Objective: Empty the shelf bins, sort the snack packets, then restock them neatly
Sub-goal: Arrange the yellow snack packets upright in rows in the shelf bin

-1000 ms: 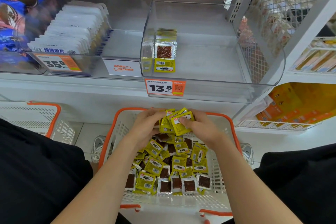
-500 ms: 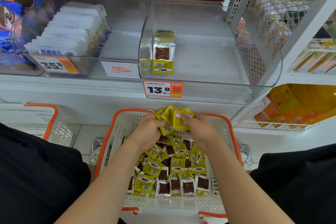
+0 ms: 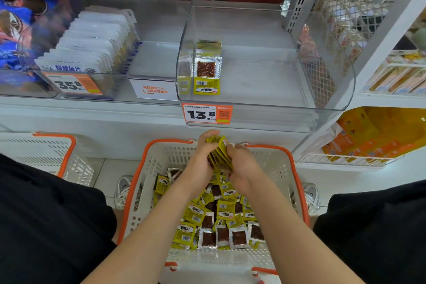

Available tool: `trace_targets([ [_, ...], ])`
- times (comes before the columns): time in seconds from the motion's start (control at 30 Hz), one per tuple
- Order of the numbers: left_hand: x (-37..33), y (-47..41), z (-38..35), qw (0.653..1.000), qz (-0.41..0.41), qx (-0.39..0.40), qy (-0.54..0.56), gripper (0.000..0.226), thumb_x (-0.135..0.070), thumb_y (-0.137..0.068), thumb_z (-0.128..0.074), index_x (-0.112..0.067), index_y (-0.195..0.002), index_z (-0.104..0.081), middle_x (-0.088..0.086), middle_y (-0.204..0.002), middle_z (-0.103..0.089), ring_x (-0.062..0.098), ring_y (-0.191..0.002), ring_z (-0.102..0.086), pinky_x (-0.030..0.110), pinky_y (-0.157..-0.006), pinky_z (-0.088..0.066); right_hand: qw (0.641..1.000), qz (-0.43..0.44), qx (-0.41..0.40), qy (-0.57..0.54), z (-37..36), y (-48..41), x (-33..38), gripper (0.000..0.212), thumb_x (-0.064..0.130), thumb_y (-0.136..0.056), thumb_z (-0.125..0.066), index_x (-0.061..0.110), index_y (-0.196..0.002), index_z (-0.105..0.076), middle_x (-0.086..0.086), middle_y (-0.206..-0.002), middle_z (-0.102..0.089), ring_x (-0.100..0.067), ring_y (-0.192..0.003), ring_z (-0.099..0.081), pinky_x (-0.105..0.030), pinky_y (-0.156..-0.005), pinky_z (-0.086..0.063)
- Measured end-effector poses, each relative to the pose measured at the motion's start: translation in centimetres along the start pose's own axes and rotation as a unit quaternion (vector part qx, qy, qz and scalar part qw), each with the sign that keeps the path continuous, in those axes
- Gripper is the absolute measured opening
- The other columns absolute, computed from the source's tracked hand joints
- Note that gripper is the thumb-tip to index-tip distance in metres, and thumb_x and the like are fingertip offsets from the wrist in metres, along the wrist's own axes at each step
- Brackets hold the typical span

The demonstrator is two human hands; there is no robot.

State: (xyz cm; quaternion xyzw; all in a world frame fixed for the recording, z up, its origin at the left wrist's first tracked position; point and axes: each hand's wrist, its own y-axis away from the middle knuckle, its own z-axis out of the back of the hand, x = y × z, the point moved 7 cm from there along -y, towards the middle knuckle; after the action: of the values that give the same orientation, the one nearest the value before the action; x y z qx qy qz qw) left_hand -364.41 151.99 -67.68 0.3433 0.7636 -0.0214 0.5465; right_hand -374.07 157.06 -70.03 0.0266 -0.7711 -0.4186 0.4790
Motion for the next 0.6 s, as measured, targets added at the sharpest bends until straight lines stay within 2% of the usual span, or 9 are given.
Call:
trace_targets([
  [0.07,0.3,0.6,-0.4,0.997,0.003,0.017,-0.075,0.047,-0.020,-0.090,-0.058,-0.038,-0.133,-0.054,0.010,-0.120,-0.065,0.024,-0.102,-0.065,0.036,-0.075,-0.052,1.000,-0.008,-0.006,0.027,-0.6,0.7,-0.4,0.035,0.031,-0.112,-0.038,0.014,-0.140,-0.051,-0.012,-0.117,-0.066,-0.019,-0.078,-0.062,-0.022,-0.043,-0.045],
  [0.17,0.4,1.4,0.2,0.992,0.000,0.020,-0.125,0.040,-0.023,-0.099,-0.055,-0.043,-0.133,-0.053,0.013,-0.125,-0.063,0.027,-0.108,-0.065,0.036,-0.078,-0.053,0.989,-0.007,-0.016,0.149,-1.0,1.2,-0.4,0.043,0.043,-0.109,-0.037,0.012,-0.135,-0.052,-0.011,-0.124,-0.066,-0.021,-0.098,-0.066,-0.032,-0.060,-0.052],
  [0.23,-0.1,1.9,0.3,0.992,-0.017,-0.013,-0.122,0.030,-0.025,-0.101,-0.054,-0.042,-0.126,-0.056,0.015,-0.121,-0.065,0.030,-0.106,-0.066,0.042,-0.078,-0.056,0.964,0.046,-0.028,0.262,-0.6,1.5,0.6,0.050,0.049,-0.105,-0.037,0.010,-0.133,-0.052,-0.011,-0.129,-0.062,-0.025,-0.110,-0.063,-0.038,-0.084,-0.056],
  [0.27,-0.4,2.2,0.2,0.991,-0.032,-0.038,-0.128,0.026,-0.024,-0.102,-0.053,-0.041,-0.123,-0.056,0.014,-0.118,-0.066,0.030,-0.106,-0.068,0.047,-0.079,-0.059,0.946,0.077,-0.021,0.314,-0.7,2.3,1.5,0.048,0.046,-0.105,-0.036,0.010,-0.130,-0.054,-0.010,-0.127,-0.062,-0.027,-0.113,-0.061,-0.041,-0.093,-0.052],
  [0.33,-0.9,3.3,-0.1,0.983,-0.072,-0.106,-0.133,0.021,-0.025,-0.101,-0.056,-0.038,-0.117,-0.056,0.007,-0.110,-0.070,0.030,-0.104,-0.070,0.056,-0.085,-0.061,0.909,0.122,0.025,0.398,-0.9,3.6,2.8,0.042,0.040,-0.104,-0.034,0.011,-0.117,-0.061,-0.008,-0.116,-0.066,-0.027,-0.109,-0.061,-0.044,-0.095,-0.049],
  [0.4,-1.2,4.6,-0.4,0.975,-0.099,-0.158,-0.121,0.018,-0.025,-0.098,-0.061,-0.036,-0.112,-0.057,0.001,-0.100,-0.070,0.028,-0.099,-0.070,0.057,-0.087,-0.060,0.873,0.138,0.081,0.460,-1.1,4.9,4.0,0.038,0.035,-0.098,-0.039,0.010,-0.108,-0.065,-0.010,-0.106,-0.070,-0.030,-0.103,-0.065,-0.054,-0.097,-0.052],
  [0.5,-1.9,6.1,-1.4,0.975,-0.103,-0.160,-0.116,0.027,-0.024,-0.095,-0.073,-0.035,-0.114,-0.058,-0.001,-0.102,-0.070,0.021,-0.099,-0.071,0.041,-0.086,-0.061,0.825,0.147,0.144,0.527,-0.9,7.2,6.0,0.021,0.015,-0.093,-0.051,0.011,-0.102,-0.069,-0.015,-0.100,-0.073,-0.033,-0.099,-0.069,-0.058,-0.095,-0.055],
  [0.57,-3.4,7.2,-2.3,0.974,-0.112,-0.148,-0.134,0.037,-0.033,-0.090,-0.080,-0.041,-0.118,-0.058,-0.004,-0.106,-0.071,0.011,-0.095,-0.071,0.032,-0.083,-0.061,0.796,0.208,0.151,0.547,-0.8,9.2,8.2,0.016,0.009,-0.088,-0.061,0.013,-0.092,-0.076,-0.010,-0.087,-0.075,-0.030,-0.088,-0.072,-0.055,-0.086,-0.058],
  [0.6,-4.5,7.9,-2.8,0.972,-0.123,-0.142,-0.143,0.039,-0.035,-0.088,-0.083,-0.042,-0.119,-0.059,-0.006,-0.106,-0.071,0.007,-0.092,-0.071,0.029,-0.082,-0.061,0.794,0.242,0.153,0.537,-0.7,10.3,9.4,0.015,0.006,-0.087,-0.067,0.014,-0.089,-0.079,-0.006,-0.082,-0.076,-0.026,-0.082,-0.073,-0.049,-0.079,-0.061],
])
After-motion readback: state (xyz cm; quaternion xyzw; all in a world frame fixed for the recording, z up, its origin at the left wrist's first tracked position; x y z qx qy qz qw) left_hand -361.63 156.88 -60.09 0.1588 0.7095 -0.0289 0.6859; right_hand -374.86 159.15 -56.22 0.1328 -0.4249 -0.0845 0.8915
